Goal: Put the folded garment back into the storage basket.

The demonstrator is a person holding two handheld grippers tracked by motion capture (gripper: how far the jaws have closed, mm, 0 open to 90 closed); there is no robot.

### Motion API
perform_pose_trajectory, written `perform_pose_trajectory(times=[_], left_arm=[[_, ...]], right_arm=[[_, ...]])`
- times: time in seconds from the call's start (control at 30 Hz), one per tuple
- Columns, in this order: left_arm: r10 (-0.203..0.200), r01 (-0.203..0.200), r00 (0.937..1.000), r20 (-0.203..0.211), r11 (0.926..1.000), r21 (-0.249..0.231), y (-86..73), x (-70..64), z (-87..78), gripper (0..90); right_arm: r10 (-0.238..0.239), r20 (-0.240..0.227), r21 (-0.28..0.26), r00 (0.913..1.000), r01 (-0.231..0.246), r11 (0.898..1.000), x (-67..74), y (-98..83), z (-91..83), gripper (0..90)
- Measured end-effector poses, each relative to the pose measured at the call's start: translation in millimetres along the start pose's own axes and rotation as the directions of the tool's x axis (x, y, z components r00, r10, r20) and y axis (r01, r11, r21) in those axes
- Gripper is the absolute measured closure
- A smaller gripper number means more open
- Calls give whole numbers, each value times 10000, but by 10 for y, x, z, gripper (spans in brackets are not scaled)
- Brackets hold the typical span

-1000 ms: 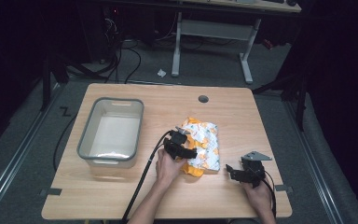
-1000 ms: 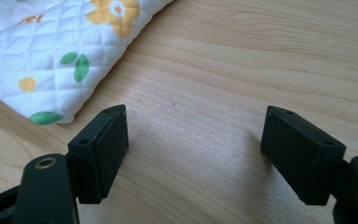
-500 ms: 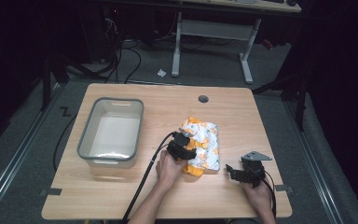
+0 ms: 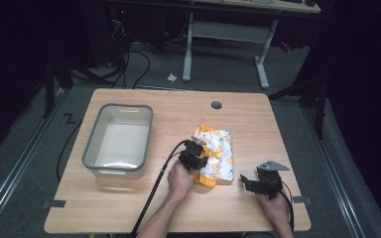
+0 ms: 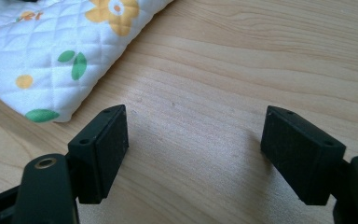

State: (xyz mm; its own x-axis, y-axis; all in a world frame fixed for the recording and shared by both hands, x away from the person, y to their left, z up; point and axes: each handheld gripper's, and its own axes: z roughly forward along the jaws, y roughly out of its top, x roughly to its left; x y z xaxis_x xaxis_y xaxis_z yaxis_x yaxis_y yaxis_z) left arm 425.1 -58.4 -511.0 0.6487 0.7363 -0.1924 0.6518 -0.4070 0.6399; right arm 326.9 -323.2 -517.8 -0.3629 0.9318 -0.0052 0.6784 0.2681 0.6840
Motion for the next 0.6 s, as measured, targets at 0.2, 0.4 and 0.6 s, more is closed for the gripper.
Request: perform_pose_trajectory(times=[0.2,0.4,0.6], left_arm=[[52,-49,9999,129,9998,-202,16,-5,-63,718],[75,-66,9996,258,9993,-365,27,22,-133,727],[196,-160,9987,468,9970,-756,53,-14,-254,728]], right_arm=[[3,-2,1,10000,-3,10000,0,0,0,235],[1,-9,2,10000,-1,10000,0,0,-1,235],[9,-22,13,10000,-9,10000,1,0,-2,235]])
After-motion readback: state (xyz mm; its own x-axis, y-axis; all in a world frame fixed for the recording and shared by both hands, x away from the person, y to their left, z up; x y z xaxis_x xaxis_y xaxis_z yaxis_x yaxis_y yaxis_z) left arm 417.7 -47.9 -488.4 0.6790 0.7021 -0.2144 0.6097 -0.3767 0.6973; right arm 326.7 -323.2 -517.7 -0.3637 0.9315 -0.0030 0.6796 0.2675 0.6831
